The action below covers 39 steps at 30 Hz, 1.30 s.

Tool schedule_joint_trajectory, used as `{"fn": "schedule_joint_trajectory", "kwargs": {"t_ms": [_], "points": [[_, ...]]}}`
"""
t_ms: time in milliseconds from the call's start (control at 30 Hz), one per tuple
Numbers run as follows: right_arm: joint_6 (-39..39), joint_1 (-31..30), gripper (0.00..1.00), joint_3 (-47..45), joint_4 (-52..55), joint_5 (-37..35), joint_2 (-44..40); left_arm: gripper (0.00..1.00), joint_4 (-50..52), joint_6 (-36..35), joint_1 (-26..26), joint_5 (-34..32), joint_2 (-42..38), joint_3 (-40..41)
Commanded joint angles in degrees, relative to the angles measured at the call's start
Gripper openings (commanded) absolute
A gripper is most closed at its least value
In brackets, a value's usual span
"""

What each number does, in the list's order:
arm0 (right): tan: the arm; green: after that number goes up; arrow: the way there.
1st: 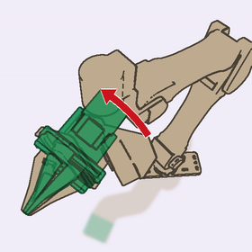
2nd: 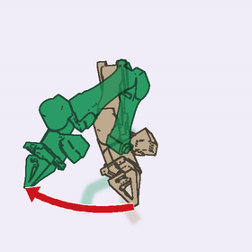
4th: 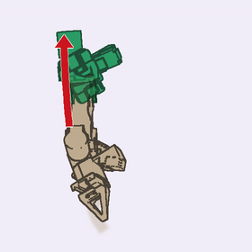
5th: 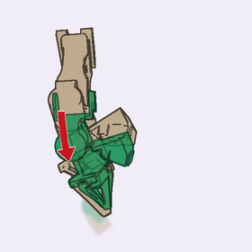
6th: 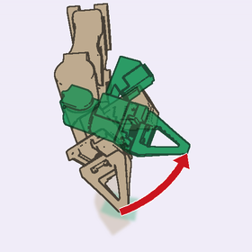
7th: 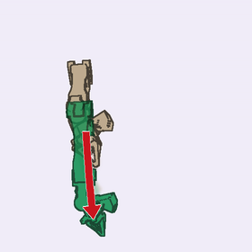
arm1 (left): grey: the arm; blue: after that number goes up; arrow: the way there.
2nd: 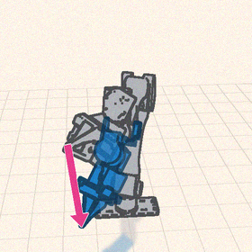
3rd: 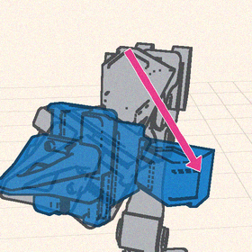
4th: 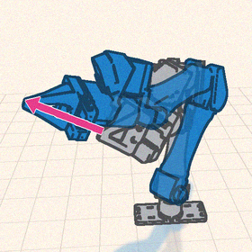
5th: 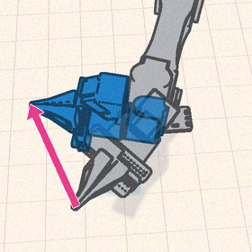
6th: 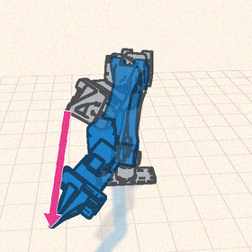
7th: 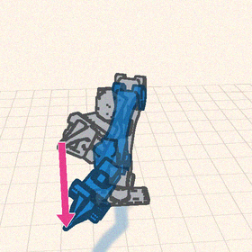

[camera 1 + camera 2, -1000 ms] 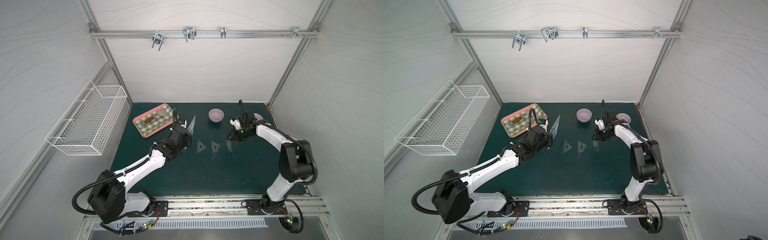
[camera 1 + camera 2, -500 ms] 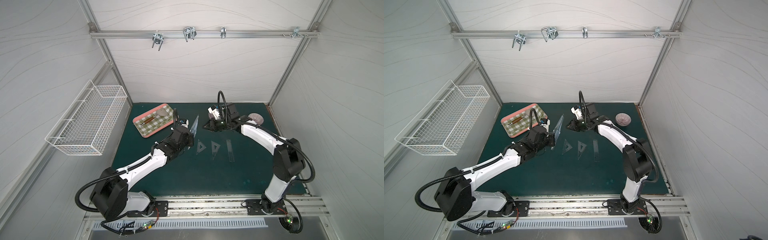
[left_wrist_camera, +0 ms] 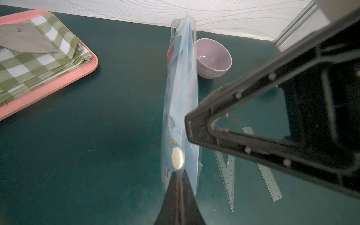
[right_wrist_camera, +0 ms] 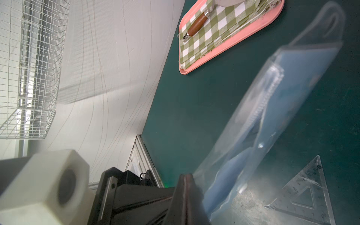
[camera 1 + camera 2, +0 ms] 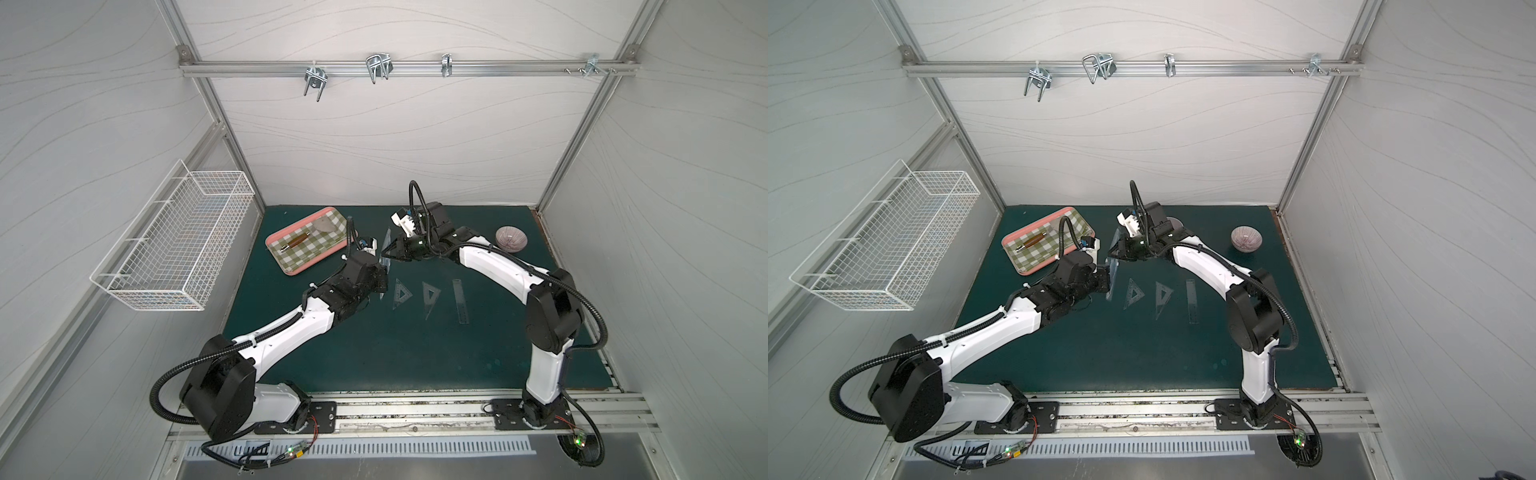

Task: Open the ruler set and take out the ruler
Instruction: Take out the ruler from the ruler set bag.

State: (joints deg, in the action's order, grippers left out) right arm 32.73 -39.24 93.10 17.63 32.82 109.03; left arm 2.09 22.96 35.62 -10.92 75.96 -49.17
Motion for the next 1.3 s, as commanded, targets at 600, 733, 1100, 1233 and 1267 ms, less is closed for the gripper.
{"fn": "schedule_joint_trajectory", "kwargs": {"t_ms": [600,733,1100,1233,1267], "points": [[-6.71,-2.68,0.04,2.56,14.59,-10.46,1.61,0.0,-4.0,1.65,-0.15,-1.39,-2.74,-2.89],[-5.95,-2.75,0.04,1.24,13.62,-10.37,1.96,0.0,-5.41,1.64,-0.11,-1.38,-3.57,-2.09],[-3.99,-2.64,0.25,-0.93,11.03,-10.75,1.97,0.0,-5.79,0.86,0.77,-0.94,-3.98,-2.06],[-4.08,-2.53,0.3,-1.24,11.28,-12.22,1.45,0.0,-5.44,0.86,1.14,-1.33,-3.27,-2.34],[-4.1,-2.56,0.3,-1.41,11.22,-12.58,1.35,0.0,-5.17,0.78,1.21,-1.49,-3.02,-2.42]]}}
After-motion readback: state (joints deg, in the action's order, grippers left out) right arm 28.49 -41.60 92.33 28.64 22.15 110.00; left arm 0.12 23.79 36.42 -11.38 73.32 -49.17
